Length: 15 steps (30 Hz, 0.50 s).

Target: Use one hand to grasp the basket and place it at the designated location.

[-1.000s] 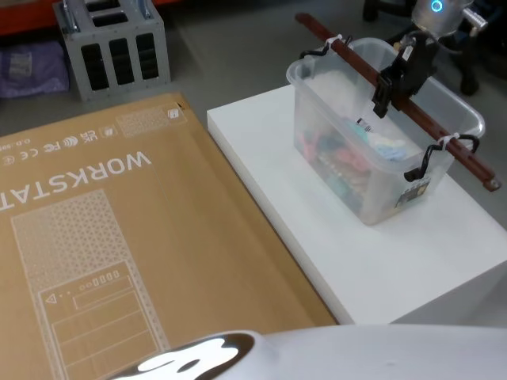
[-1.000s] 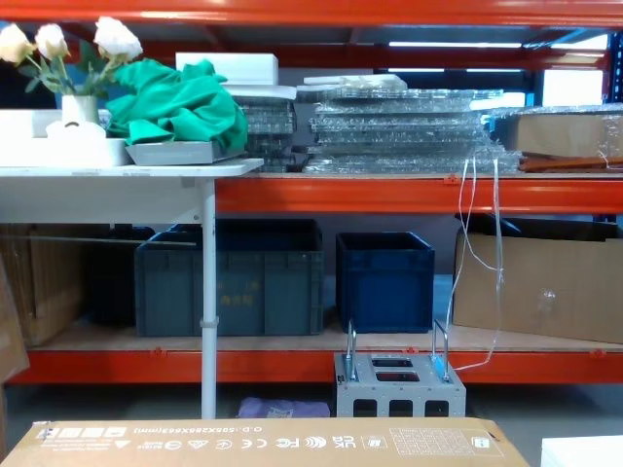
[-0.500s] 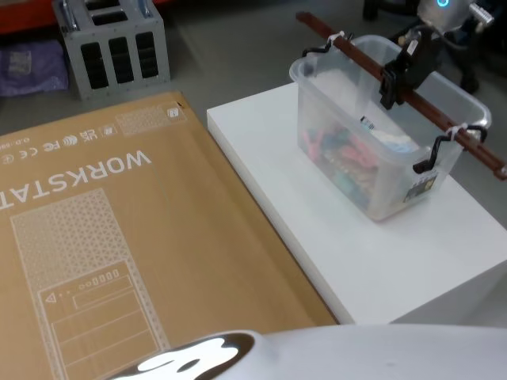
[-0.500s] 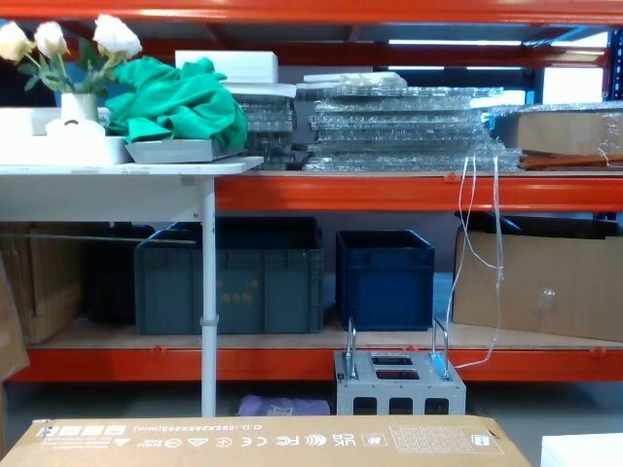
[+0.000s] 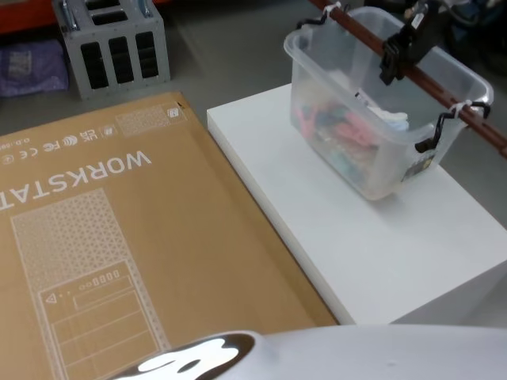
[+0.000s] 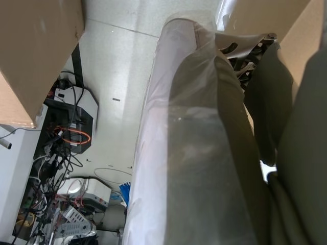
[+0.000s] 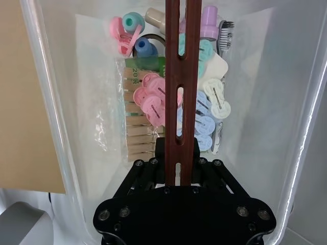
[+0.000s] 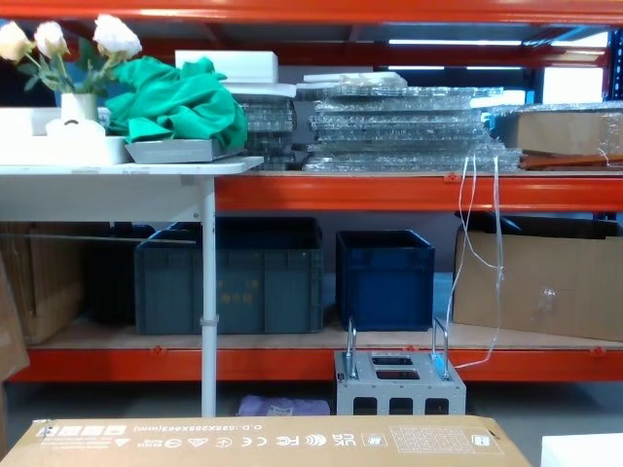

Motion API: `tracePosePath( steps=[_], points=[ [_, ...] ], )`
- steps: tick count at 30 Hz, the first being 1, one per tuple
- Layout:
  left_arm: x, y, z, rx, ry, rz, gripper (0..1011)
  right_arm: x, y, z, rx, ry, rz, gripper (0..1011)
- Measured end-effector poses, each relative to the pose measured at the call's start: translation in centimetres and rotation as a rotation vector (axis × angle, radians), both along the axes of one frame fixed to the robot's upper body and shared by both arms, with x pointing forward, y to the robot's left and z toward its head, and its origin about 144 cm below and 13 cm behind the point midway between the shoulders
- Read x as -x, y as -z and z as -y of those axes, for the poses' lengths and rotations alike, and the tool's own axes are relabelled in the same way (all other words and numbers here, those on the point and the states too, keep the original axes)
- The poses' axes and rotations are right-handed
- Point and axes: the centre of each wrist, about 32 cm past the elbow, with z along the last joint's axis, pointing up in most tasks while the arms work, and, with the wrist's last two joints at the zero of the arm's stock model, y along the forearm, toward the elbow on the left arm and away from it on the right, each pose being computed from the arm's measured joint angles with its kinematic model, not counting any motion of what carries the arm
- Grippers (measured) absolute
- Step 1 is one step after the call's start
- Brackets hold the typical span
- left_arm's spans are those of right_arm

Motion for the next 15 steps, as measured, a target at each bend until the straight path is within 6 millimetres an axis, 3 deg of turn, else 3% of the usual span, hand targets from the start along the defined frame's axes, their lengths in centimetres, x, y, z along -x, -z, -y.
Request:
tracePosePath(
  steps=[15],
  points=[
    [0.0,0.0,0.0,0.0,0.0,0.0,0,2.5,-6.2,-1.8,0.002,-0.148,0.142,227]
  ],
)
